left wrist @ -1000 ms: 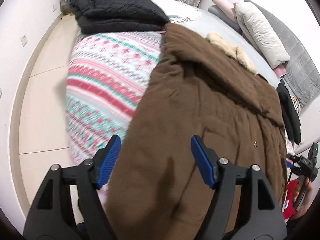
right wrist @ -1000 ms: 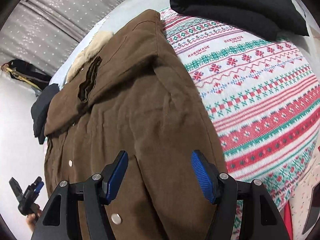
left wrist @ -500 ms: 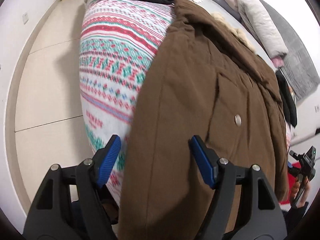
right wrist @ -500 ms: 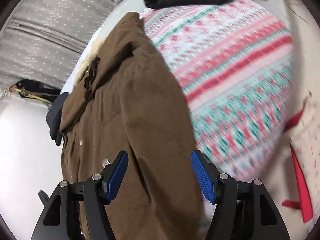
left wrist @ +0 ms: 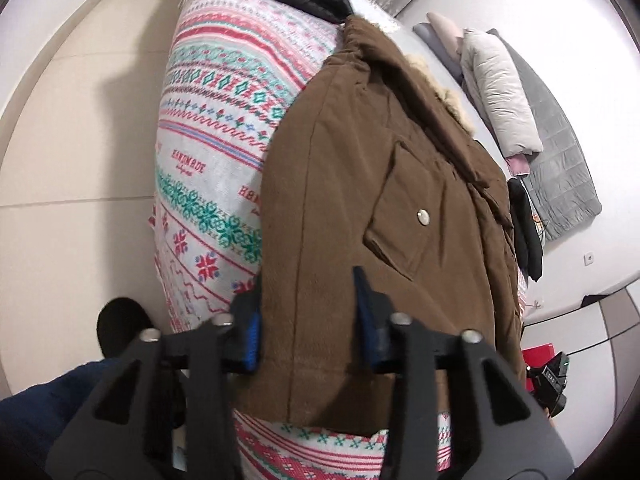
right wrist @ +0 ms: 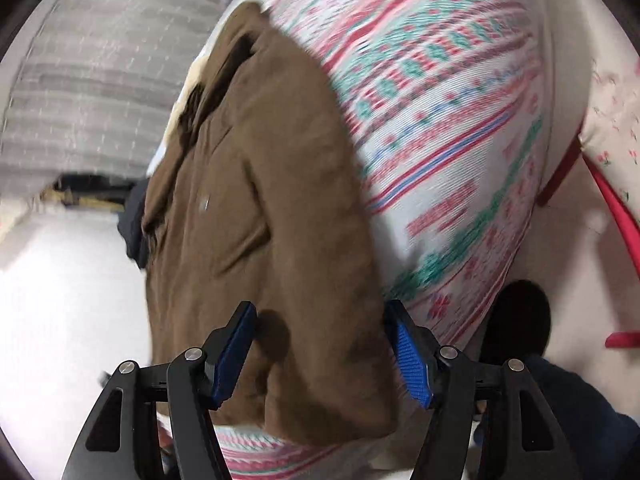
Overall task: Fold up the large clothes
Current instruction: 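Close both grippers on the coat's side edge, then lift the gripped coat edge with both grippers and fold it over the coat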
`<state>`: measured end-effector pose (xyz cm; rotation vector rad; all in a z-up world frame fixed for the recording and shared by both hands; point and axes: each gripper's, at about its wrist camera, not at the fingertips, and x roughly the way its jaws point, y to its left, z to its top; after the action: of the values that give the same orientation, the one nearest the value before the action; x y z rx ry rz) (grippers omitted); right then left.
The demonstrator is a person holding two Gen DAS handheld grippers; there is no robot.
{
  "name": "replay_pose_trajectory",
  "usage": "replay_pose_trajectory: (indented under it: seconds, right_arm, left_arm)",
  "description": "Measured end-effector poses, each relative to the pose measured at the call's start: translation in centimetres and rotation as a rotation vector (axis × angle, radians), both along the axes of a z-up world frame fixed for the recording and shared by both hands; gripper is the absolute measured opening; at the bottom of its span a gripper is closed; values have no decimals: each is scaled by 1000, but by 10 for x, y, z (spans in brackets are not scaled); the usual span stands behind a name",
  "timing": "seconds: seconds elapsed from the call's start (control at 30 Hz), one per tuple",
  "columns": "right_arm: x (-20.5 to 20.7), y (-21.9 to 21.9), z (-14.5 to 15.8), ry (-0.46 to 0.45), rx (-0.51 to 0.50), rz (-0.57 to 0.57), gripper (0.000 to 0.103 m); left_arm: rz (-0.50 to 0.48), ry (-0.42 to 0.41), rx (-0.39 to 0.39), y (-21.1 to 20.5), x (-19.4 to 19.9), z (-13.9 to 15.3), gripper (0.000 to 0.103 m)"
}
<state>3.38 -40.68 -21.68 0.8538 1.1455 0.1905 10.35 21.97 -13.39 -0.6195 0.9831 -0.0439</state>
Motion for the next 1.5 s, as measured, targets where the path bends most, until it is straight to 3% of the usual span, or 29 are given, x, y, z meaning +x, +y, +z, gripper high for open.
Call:
replay_pose_trajectory:
  seconds: [0.03, 0.1, 0.2, 0.27, 0.3, 0.33, 0.47, 0.53, 0.57, 0.63, 0.67, 0.77, 0.83, 0.9, 1.27, 1.5]
  right_arm:
    - [-3, 6, 5, -18, -44, 12, 62]
    - [-10, 11, 11, -43, -79, 14, 39]
    - [-27, 8, 17, -84, -47, -16, 28]
    - [-37, 8, 22, -138, 10, -20, 28]
    - [-38, 7, 21, -148, 29, -21, 30]
    - [-39, 7, 18, -138, 30, -28, 31]
    - [-31, 14, -2, -31, 2, -37, 40]
    - [-30, 14, -1, -34, -2, -34, 42]
    - [-31, 15, 0, -36, -4, -33, 42]
    - [-33, 18, 3, -64, -14, -33, 27]
    - [-31, 21, 6, -87, 1, -36, 13]
    - [-45, 3, 32, -245, 80, -101, 11]
    - [-52, -6, 51, -322, 84, -120, 11]
    - [-58, -13, 68, -374, 93, -128, 10]
    - [-112, -24, 115, -508, 129, -105, 10]
    - [-172, -32, 159, -619, 122, -96, 10]
  left_arm:
    - [-3, -7, 14, -2, -1, 2, 28]
    - [-2, -19, 12, -3, -3, 4, 24]
    - [-3, -42, -24, 1, -7, 5, 24]
    - [-20, -42, -57, 0, -7, 2, 29]
    - [-18, -27, -65, -1, -5, 0, 43]
    - [-12, -6, -70, -2, -3, -4, 50]
    - [-39, -27, -20, -11, -3, 2, 50]
    - [-44, -34, 26, -14, -4, 3, 25]
    - [-48, -34, 48, -15, -5, 3, 24]
    - [-41, -48, 46, -11, -6, 5, 17]
    - [-26, -67, 29, -7, -8, 10, 16]
    - [23, -166, -10, 10, -17, 34, 15]
    - [37, -189, -50, 16, -21, 43, 14]
    - [39, -214, -42, 15, -25, 51, 14]
    - [52, -305, -76, 25, -82, 94, 13]
    - [61, -360, -158, 38, -142, 130, 13]
